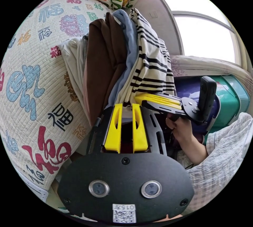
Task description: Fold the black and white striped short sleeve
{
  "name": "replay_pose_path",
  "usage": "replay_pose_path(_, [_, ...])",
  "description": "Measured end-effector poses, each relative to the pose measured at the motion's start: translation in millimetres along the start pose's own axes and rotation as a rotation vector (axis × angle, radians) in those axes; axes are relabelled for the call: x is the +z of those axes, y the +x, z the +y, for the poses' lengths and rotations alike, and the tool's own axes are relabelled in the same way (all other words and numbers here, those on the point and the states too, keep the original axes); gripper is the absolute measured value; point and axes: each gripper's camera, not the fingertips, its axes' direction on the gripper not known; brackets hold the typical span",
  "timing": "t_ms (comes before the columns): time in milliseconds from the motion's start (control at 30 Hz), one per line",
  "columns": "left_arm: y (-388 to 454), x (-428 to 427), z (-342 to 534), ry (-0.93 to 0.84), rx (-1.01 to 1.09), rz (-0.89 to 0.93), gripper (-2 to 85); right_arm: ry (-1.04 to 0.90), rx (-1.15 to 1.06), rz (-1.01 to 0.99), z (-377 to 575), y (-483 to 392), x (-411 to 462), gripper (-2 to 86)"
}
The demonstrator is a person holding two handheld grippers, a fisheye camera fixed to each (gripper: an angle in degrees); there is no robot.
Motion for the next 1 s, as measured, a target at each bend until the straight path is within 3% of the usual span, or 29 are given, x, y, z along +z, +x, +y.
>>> replay_pose_path(200, [3,6,1,0.01,-0.003,0.025,6.2,0.141,0.203,-0.322,29,24,-34,2.2])
replay_pose_path(367, [9,10,1,0.009,0.016,0.022,5.9,0.593,0.371,-0.5,55,33,-152,4.7])
replay_pose_path(467, [7,11,2,0.017,0.006,0.027,5.7,0.859,0.37,-0.456,70,13,-223,5.6])
replay_pose_path(567, [6,13,1,0.035,0.002,0.033,5.7,0.959,0.381,-0.329,77,-12,-272,2.6])
replay_pose_path(667, [4,19,-1,0.039,0.005,0.041,5.6,1.015,0.308,-0.234,84,-36,-288,0.4])
replay_pose_path(1000, [-18,38,-11,0.042,-0.001,0.058,5.4,0.959,0.256,-0.284,94,-70,-267,-0.3])
